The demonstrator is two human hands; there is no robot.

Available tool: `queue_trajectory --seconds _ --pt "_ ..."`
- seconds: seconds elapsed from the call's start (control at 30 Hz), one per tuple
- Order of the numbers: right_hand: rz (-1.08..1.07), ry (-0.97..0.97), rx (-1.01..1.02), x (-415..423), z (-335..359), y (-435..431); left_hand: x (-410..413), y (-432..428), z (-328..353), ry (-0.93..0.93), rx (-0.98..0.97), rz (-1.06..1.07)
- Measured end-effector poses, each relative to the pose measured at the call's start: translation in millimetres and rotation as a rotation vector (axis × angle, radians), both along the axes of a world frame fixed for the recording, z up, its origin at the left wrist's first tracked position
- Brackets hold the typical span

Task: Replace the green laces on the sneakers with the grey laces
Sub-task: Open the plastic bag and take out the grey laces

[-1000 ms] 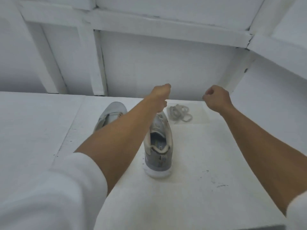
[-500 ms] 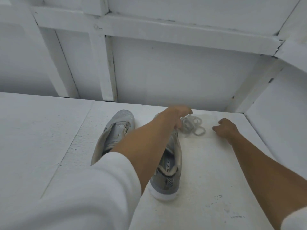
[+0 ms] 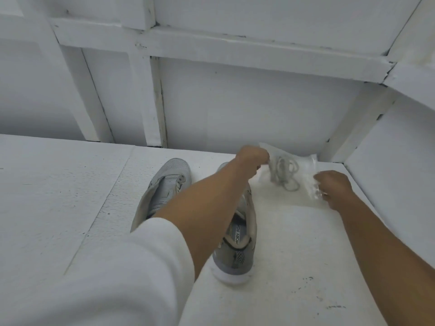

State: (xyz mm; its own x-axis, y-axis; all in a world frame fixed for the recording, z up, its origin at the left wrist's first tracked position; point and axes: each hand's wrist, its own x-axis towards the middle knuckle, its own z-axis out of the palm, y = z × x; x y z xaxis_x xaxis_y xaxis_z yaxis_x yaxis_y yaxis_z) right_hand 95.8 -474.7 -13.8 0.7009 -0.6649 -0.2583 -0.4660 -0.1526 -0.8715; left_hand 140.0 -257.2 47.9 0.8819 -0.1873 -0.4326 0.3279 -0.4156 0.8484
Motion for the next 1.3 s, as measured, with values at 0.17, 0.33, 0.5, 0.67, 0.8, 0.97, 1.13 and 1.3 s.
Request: queue_trajectory --seconds 0.17,0.33,0.5,0.67,0.8,0.97,1.13,1.3 --pt "0.150 -0.264 0.316 -20 54 31 -11 43 22 -0.196 -0.178 0.174" --pt "0.424 -0.444 0.507 -66 115 81 -49 105 40 -0.520 -0.120 0.228" --pt "0.677 -0.417 0.614 -107 154 128 -82 158 43 -0.697 0.057 0.244" --pt "0.765 -0.418 0.622 -122 177 182 -94 193 44 -0.579 0.149 0.227" --pt "0.792 -0.366 0.600 -118 181 219 -125 198 76 -0.793 -0.003 0.258" --pt "0.834 -0.305 0.546 -121 177 238 -165 194 94 -0.701 -0.108 -0.139" --pt "0.871 -0.246 0.486 -129 182 245 -167 197 88 -0.677 -0.111 -0.115" --pt "0.853 -0.222 0.399 -132 189 246 -171 201 92 -0.665 -0.080 -0.228"
